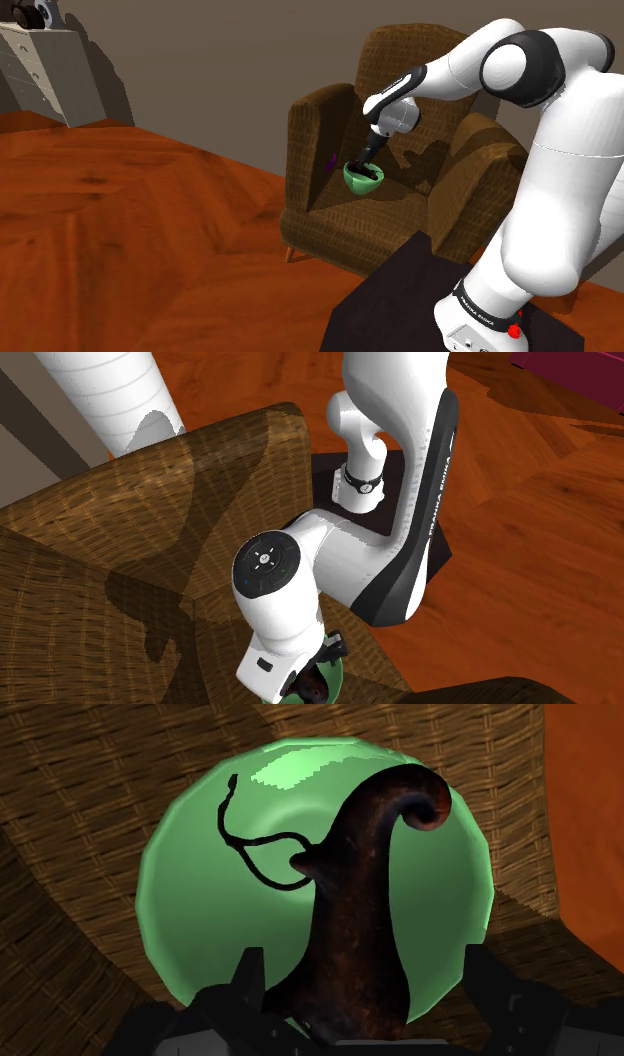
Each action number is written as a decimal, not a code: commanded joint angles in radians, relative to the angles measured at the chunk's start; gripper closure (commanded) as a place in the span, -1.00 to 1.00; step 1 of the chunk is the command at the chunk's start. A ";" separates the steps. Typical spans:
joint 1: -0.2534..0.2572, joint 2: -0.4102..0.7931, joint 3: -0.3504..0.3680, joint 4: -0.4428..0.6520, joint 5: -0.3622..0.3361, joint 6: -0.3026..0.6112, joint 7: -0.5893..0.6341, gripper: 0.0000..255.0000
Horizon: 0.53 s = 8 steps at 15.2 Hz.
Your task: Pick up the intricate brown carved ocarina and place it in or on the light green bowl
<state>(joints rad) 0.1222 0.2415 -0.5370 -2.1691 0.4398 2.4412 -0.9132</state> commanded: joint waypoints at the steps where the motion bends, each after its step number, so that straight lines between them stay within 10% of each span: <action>1: 0.006 -0.029 -0.013 0.000 -0.030 -0.023 0.020 -1.00; 8: 0.019 -0.106 -0.040 0.010 -0.110 -0.090 0.073 -1.00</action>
<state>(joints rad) 0.1413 0.1366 -0.5768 -2.1594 0.3318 2.3528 -0.8413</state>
